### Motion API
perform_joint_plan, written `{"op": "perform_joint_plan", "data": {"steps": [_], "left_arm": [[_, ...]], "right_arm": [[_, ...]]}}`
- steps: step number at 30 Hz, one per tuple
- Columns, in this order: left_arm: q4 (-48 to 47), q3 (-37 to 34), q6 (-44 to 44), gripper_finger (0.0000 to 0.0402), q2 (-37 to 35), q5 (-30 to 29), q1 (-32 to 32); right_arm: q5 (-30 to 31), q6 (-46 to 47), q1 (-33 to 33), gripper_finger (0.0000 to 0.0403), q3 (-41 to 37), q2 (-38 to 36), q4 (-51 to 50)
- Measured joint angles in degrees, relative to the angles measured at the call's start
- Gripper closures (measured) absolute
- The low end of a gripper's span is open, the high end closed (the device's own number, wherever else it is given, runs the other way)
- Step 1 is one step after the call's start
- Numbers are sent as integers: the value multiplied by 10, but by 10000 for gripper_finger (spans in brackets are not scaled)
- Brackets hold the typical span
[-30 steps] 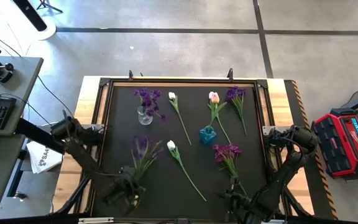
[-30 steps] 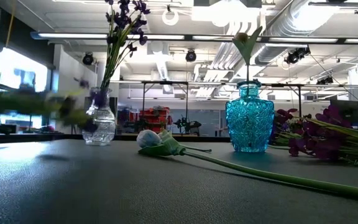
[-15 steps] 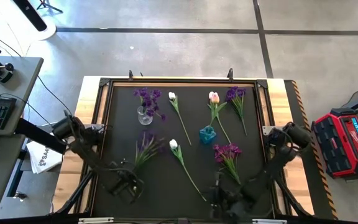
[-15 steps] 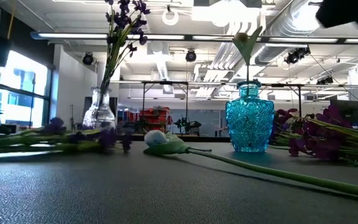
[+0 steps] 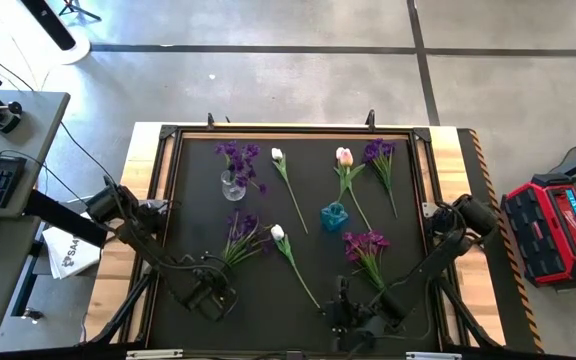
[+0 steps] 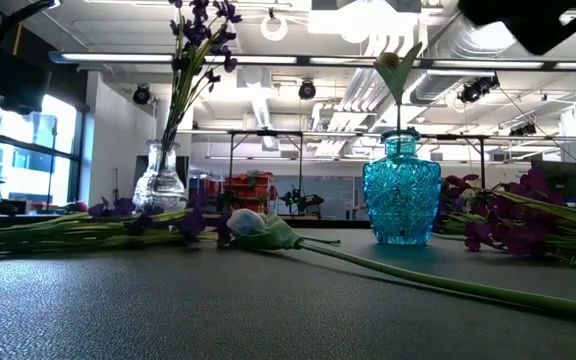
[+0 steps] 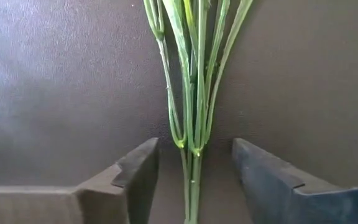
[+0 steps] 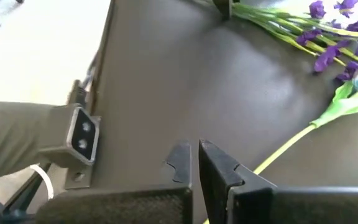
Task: Sort flowers into vase by color
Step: Put the bottom purple flowers into the transparent vase
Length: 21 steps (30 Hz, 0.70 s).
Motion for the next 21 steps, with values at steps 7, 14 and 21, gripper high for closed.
{"op": "perform_joint_plan", "data": {"steps": [7,14,21], "left_arm": [[4,0,17,203,2,9,11],[59,-30,40,297,-1,51,36],[63,-32,58,390,-30,29,34]], "right_arm": [[20,-12,16,403,0,0,11],[20,-12,16,403,0,0,11],[20,-13,30,403,0,0,15]]}}
